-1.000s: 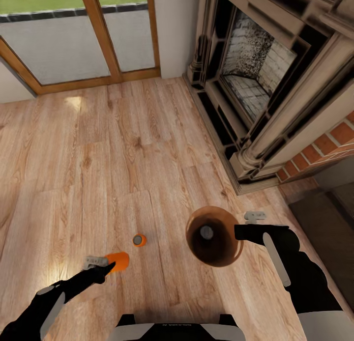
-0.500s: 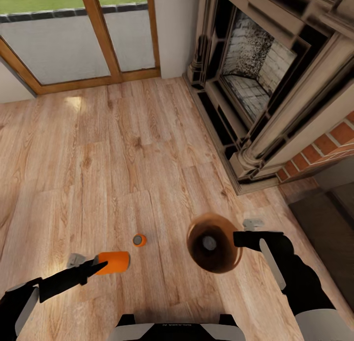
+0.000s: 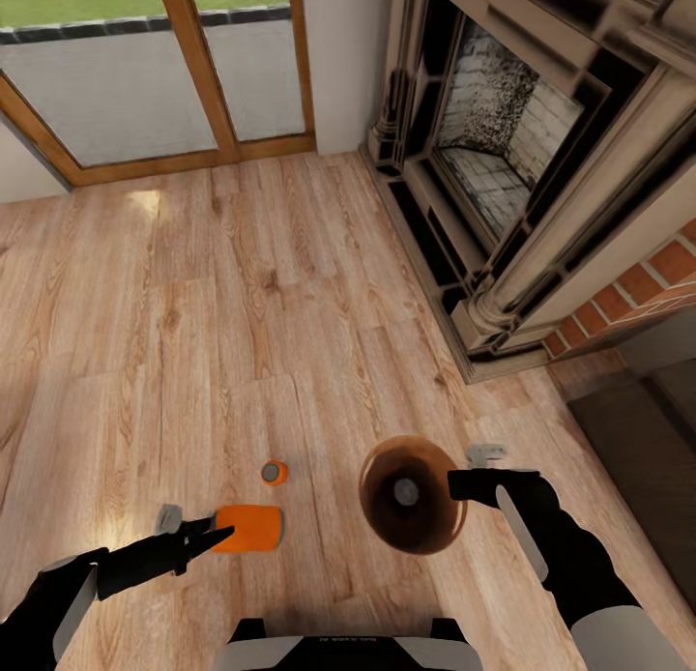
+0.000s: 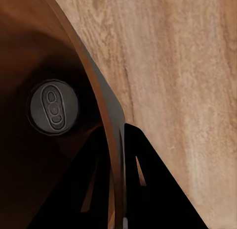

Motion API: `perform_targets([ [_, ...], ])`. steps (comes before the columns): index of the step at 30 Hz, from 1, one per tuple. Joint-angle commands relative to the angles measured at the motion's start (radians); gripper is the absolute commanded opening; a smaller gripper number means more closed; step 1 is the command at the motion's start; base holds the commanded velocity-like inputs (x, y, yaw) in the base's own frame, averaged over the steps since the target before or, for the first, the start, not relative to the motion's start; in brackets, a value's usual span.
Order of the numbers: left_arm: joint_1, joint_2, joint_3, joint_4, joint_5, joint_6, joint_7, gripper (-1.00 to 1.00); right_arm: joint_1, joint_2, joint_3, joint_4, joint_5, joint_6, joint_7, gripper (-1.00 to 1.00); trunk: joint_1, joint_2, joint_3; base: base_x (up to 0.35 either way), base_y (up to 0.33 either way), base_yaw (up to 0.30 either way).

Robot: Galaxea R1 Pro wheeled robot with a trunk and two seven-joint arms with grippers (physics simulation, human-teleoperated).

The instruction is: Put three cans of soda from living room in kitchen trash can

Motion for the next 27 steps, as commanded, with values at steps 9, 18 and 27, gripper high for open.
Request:
perform_targets([
  [9,0.000,-0.067,-0.014,-0.001,-0.005,-0.001,0.003,-1.00,0.000,0.003,0.001,0.017,-0.014,-0.004,0.006,-1.00,0.000,0.000,0.000,0.000,0.000,0.000],
  [18,0.000,-0.071,-0.016,-0.014,-0.003,-0.001,-0.001,-1.00,-0.012,0.027,0.019,0.135,-0.013,-0.099,0.006,-1.00,0.000,0.000,0.000,0.000,0.000,0.000],
  [27,0.000,-0.072,-0.044,-0.044,-0.002,0.000,-0.002,-1.00,-0.047,0.036,0.024,0.244,-0.013,-0.155,0.006,-1.00,0.000,0.000,0.000,0.000,0.000,0.000],
])
